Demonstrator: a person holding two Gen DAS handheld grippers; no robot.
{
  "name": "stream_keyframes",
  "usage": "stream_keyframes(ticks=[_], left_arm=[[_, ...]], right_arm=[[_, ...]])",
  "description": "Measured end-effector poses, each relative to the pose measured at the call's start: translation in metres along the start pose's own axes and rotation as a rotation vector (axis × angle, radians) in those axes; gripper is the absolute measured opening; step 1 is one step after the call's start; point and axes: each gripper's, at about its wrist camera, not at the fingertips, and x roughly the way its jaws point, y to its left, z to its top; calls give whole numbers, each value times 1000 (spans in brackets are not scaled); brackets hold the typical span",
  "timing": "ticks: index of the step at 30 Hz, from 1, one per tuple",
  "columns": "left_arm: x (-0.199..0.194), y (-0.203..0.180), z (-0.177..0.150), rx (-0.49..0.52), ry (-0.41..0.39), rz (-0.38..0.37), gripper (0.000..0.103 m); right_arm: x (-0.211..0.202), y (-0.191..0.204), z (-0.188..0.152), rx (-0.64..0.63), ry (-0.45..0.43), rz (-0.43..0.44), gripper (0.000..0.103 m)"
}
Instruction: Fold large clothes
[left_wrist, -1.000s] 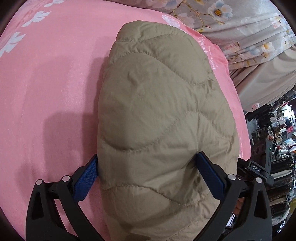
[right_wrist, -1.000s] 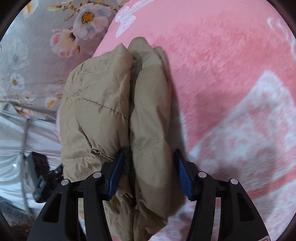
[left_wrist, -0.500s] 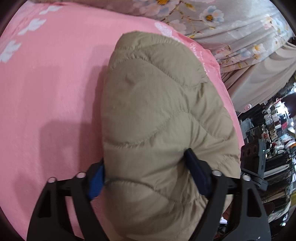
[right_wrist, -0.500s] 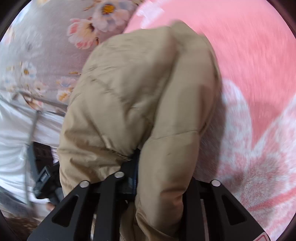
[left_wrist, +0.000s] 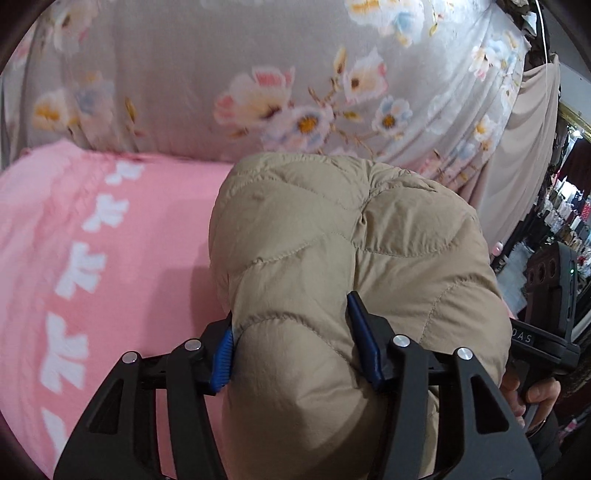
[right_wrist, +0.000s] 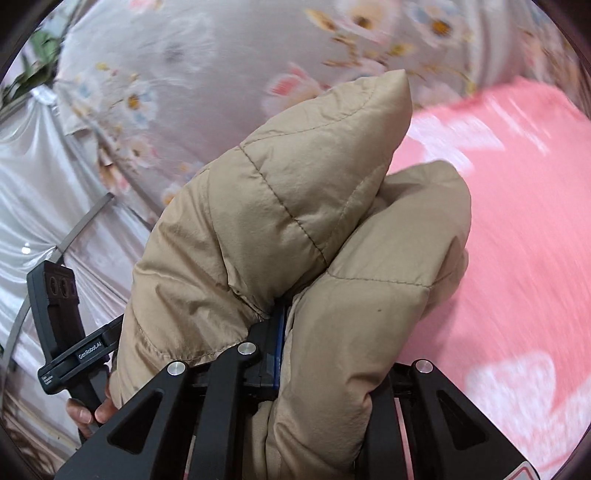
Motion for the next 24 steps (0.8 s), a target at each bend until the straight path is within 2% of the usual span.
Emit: stream_keyframes(ticks=[6,13,19,24], left_arm=[[-13,47,34,28,-88,113,53],[3,106,45,-7,-125,177,50],[40,151,34,-65,-119,187,50],[72,179,4,-118,-64,208,50]], right_arm=[[50,50,40,-70,-12,45,16],[121,72,53,-114,29,56,16],[178,67,48,-132,68,31,16],[218,39,21,-94,164,-9,16]])
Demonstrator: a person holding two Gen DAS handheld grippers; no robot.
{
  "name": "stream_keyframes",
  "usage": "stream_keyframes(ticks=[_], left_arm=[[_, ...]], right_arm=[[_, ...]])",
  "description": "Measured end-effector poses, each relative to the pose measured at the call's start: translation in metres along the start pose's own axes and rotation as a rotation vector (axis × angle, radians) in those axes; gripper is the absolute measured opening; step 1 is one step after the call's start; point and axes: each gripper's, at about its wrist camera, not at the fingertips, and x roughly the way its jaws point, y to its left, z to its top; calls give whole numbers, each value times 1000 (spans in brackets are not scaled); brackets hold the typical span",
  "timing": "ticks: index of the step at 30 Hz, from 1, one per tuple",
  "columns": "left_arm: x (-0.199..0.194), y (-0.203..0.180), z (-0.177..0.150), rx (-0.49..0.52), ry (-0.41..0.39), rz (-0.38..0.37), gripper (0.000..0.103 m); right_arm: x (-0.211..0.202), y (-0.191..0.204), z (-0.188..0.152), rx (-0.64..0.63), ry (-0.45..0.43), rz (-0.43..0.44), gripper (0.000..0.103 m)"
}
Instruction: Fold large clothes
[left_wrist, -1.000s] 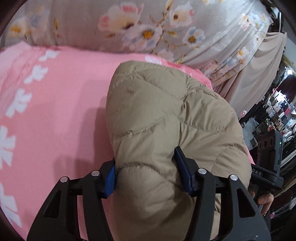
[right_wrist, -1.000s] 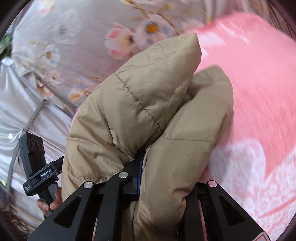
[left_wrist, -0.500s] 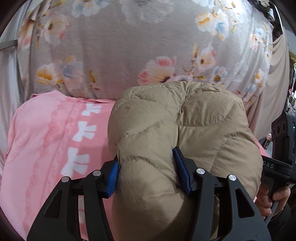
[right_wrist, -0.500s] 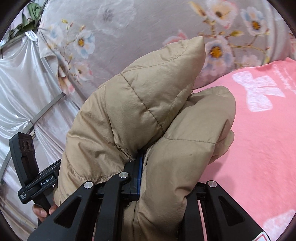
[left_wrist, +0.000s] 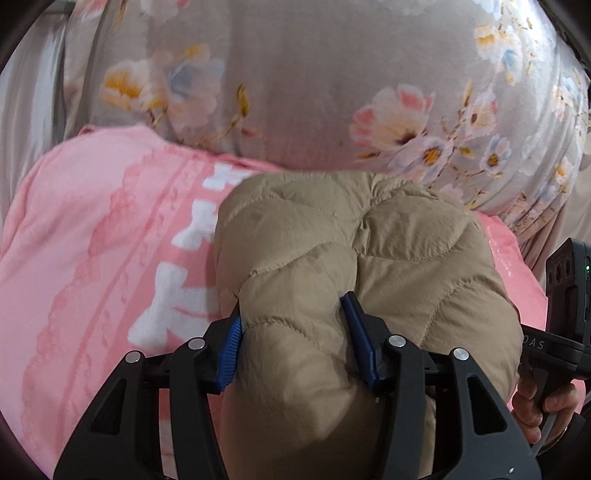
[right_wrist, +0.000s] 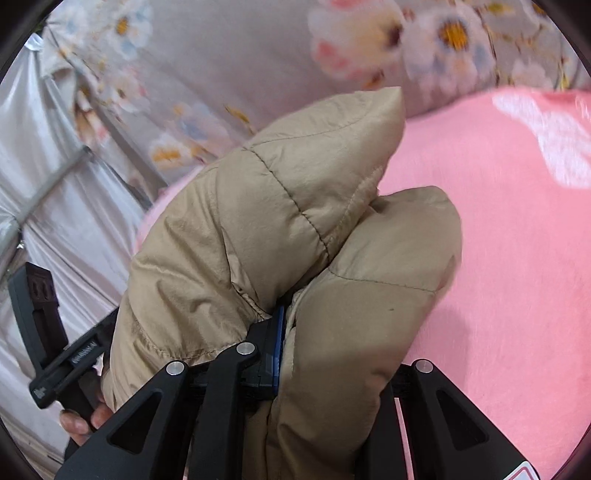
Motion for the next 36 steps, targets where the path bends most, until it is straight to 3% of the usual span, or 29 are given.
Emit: stream_keyframes(ticks=[3,10,14,17,19,23,25,31,33,36], left_arm=[[7,13,-20,-19,23,4,54],[-3,23,-44,-51,36,-17,57],[-6,15,-41,-48,55,50,61],[-21,10,-37,-47,84,120,75],[-36,4,-34,-31,99,201,85],[-53,-4,-26,-56,115,279,88],[-61,-13,-23,-64,112,300,88],[-64,-47,-24,-25,107,382,93],[-57,-52,-26,-29,116,402,93],[-41,-53,-28,-39,140,447,93]], right_arm=[[16,-12,-19,22,47,-4,16],[12,-25,-45,83,63,24,19],[3,-29,-42,117,90,-12,26],[-24,-23,-44,83,92,-74,33],[-51,-20,-49,58,71,-166,45],[-95,-10,-55,6,2,-323,45],[-111,12,-52,-83,-64,-380,43],[-103,68,-47,-287,-108,-340,35],[-86,79,-46,-351,-62,-344,34],[-59,81,-39,-351,-26,-345,31]])
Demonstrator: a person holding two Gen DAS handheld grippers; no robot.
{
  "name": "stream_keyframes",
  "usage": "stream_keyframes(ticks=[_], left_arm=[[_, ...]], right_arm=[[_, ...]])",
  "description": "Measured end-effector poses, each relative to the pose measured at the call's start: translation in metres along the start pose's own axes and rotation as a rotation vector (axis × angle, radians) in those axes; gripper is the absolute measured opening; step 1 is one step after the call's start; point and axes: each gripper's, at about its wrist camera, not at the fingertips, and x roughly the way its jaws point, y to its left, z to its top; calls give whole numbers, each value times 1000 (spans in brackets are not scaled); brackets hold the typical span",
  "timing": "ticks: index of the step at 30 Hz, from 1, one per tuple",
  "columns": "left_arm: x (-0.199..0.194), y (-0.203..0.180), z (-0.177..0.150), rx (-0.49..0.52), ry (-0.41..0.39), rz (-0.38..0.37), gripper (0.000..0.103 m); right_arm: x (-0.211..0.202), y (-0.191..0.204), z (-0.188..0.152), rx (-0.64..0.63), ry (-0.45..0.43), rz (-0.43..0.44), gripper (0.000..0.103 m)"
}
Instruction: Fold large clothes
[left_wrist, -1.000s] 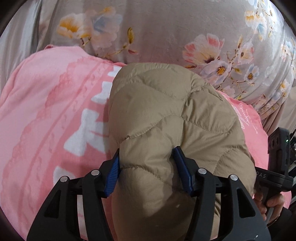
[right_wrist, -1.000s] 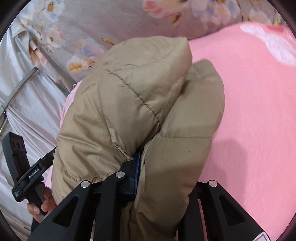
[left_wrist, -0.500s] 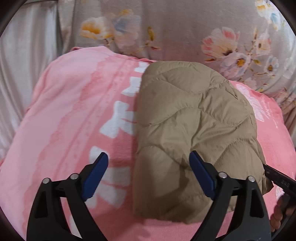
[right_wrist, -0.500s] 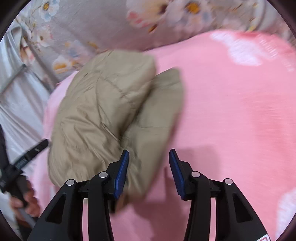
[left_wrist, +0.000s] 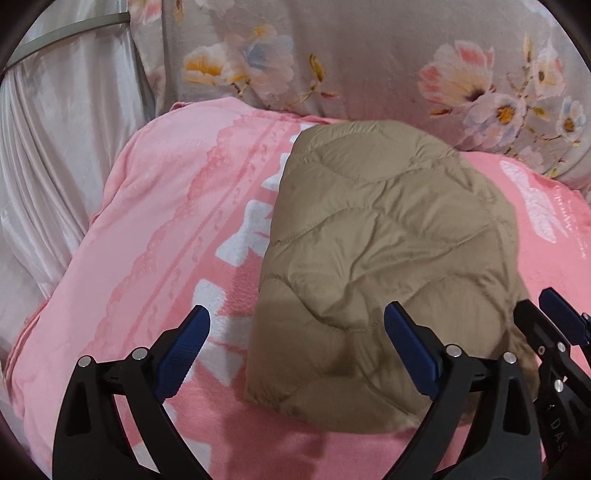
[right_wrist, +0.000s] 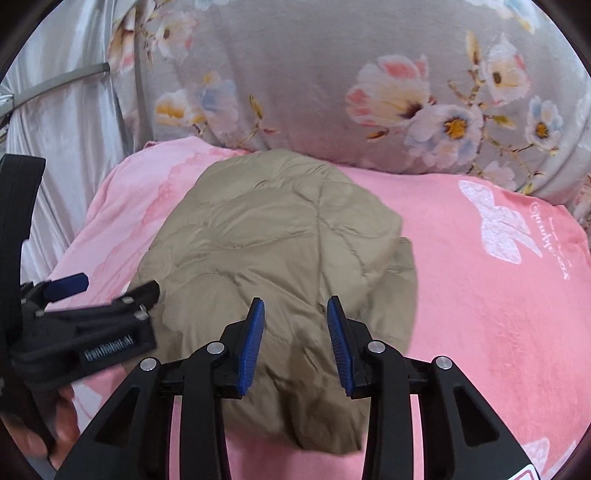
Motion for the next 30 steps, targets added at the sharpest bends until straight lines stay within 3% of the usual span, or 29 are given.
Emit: stream_keyframes(ticks=[3,6,15,30], left_arm=[[21,-4,-2,-19,45,-1,93],[33,-7,-2,-31,40,15,98],[66,-19,0,-38,46,-19,98],[83,-36,-2,14,-30,24,98]], right_arm=[[20,2,3,-3,24,-25,31],[41,-6,1,8,51,-50,31],[91,-27,-6,65,83,-54,31],[109,-25,-16,57,-12,-85,32]])
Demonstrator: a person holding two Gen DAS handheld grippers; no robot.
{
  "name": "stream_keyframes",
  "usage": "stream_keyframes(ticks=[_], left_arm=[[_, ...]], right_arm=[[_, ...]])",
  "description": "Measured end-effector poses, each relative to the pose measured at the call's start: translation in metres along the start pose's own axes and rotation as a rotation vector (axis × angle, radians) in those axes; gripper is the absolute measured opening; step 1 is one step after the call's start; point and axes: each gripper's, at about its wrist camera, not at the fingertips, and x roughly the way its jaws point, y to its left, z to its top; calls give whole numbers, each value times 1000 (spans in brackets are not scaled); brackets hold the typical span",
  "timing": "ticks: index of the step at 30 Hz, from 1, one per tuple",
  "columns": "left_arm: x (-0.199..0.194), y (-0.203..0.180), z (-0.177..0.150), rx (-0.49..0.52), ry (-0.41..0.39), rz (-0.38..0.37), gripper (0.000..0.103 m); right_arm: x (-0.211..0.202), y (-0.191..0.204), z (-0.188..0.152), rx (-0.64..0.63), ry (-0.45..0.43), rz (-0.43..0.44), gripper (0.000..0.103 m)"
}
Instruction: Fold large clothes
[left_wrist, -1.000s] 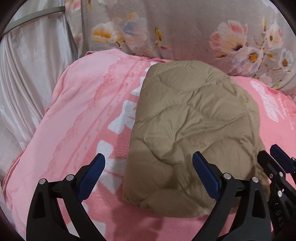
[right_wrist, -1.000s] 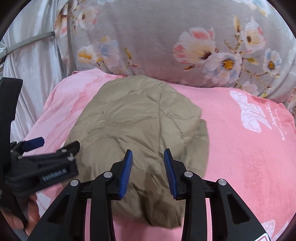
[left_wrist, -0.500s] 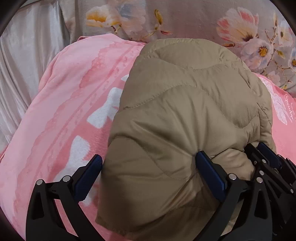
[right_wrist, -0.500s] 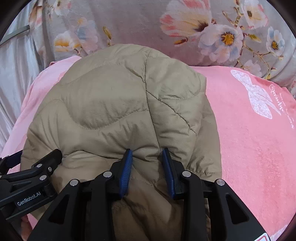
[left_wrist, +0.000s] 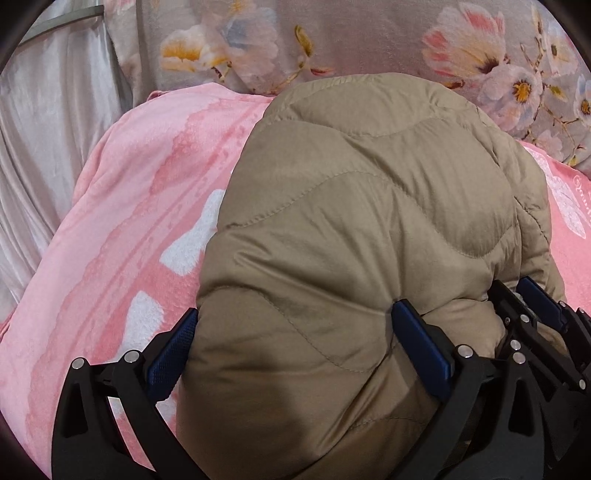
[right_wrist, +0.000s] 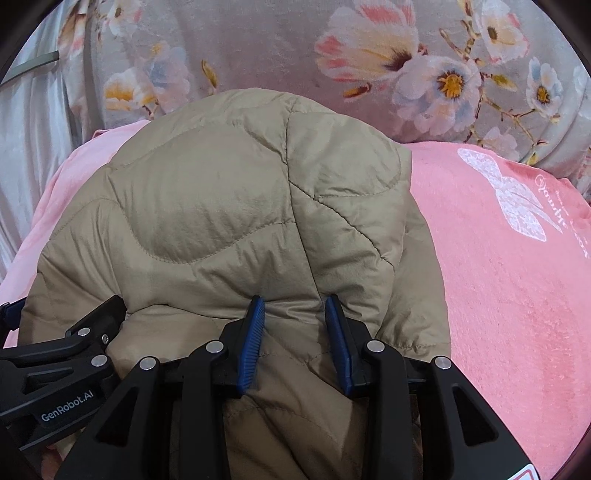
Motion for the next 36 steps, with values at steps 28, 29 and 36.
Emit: stream_keyframes(ticks=[28,29,36], left_arm=[[-102,-3,-103,19,-13,-34,98],[-103,-3,-115,16,0,-33,98],[-108,-1,-157,32,-4,39,98]], right_arm=[[-139,-29,-105,58,-11,-114,71],[-141,-29,-112,50,-7,-118,71],[-159,-17,-151,-17,9,-131,74]])
